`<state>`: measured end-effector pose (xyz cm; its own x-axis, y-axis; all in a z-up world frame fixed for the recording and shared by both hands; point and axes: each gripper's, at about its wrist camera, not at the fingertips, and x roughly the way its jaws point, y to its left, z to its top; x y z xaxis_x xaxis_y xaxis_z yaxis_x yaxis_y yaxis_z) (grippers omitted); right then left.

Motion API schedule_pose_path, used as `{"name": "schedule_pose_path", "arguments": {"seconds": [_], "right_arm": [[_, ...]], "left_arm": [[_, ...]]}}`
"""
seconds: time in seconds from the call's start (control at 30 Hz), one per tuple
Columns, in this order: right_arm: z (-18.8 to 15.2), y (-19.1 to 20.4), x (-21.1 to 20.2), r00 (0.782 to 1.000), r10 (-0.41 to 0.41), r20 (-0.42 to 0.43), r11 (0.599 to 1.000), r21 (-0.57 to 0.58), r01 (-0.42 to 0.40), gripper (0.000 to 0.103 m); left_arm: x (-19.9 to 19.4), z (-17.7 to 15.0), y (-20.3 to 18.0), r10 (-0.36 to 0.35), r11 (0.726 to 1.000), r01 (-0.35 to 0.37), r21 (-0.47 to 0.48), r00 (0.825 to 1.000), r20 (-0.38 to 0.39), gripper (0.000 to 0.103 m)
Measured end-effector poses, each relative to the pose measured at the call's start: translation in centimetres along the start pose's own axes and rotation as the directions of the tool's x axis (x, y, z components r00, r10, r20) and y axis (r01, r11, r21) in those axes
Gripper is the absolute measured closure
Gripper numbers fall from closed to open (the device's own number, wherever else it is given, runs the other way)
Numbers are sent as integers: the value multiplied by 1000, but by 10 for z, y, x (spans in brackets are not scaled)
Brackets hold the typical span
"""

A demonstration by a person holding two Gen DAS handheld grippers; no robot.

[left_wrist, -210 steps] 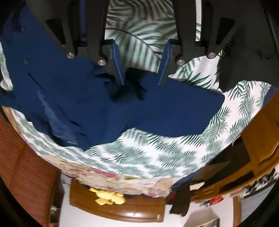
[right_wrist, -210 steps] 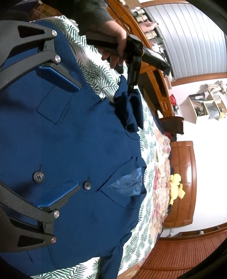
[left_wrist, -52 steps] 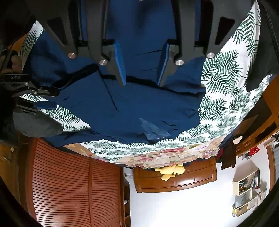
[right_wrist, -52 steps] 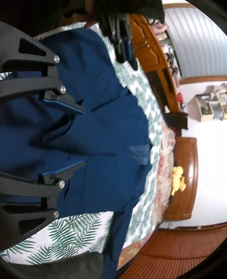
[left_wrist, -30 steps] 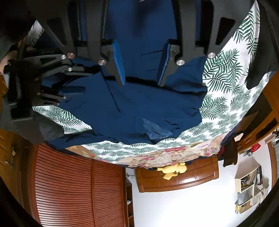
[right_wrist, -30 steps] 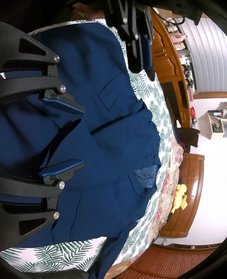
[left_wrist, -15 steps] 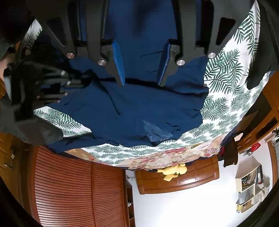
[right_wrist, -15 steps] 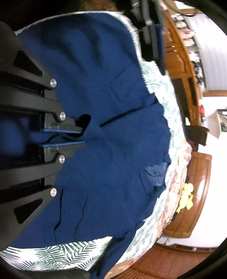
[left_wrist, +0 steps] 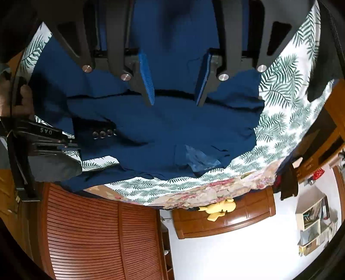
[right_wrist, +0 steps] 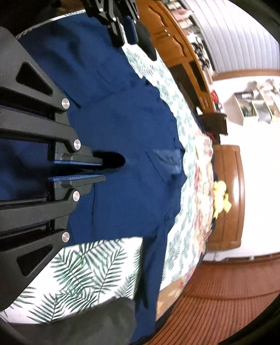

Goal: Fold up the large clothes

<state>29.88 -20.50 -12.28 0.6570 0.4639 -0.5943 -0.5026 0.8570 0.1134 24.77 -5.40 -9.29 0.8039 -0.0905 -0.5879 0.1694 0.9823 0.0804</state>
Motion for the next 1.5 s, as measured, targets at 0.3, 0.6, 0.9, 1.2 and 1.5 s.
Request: {"name": "schedule_pose_path", "arguments": {"seconds": [0.3,0.6,0.9,1.2,1.5], "right_arm": [[-4,-20,9,996,-81,-24,996,40,82,94],[-18,-43,32,992,-87,-95,986,135,99,69],[-23,-33,30,989,-121,-89,987,99,129,69],[-12,-38,16,991,-130,-45,984,113,134,54],[68,-119,19,956,-291,-15,956,14,292,41]], "left_arm": [[38,14,6,-54,996,55,-65,998,17,66],[75,12,20,-48,992,55,-110,997,62,66],[92,1,15,-93,991,96,-96,995,34,66],[92,1,16,-96,989,99,-107,995,35,66],[95,2,15,-103,989,104,-100,994,19,66]]}}
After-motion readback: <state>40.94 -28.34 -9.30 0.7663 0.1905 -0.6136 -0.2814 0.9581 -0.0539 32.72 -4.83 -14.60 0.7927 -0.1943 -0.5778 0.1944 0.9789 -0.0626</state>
